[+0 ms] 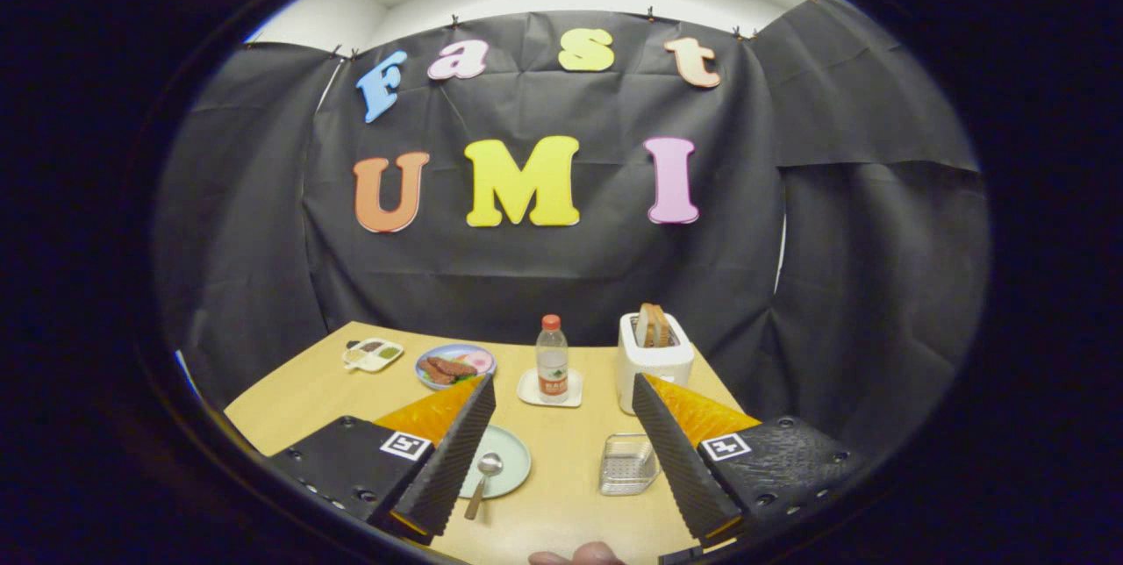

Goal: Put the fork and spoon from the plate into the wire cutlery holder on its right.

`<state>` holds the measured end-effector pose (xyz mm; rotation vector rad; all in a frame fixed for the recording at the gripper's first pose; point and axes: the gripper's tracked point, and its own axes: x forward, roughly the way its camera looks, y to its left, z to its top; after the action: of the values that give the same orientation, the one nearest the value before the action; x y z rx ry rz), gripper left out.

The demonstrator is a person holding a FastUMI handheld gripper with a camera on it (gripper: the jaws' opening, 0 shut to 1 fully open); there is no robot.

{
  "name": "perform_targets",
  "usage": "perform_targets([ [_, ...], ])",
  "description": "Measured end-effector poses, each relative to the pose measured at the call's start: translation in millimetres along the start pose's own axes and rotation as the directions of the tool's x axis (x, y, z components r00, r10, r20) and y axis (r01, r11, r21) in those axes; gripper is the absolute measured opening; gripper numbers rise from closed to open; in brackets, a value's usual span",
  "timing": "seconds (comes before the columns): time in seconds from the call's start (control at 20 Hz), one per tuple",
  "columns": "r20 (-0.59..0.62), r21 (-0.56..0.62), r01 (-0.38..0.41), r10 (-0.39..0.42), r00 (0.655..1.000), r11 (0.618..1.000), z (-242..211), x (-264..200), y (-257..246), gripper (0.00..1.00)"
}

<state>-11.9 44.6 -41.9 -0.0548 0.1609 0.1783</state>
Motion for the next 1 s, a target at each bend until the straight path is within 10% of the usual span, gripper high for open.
perform_targets([
  [0.45, -0.373, 0.001, -0.151, 0.14, 0.917, 0.989, -130, 19, 81, 0.96],
  [1.0, -0.649, -0.038, -0.096, 0.048, 0.76, 0.995, -258, 58, 101, 0.87],
])
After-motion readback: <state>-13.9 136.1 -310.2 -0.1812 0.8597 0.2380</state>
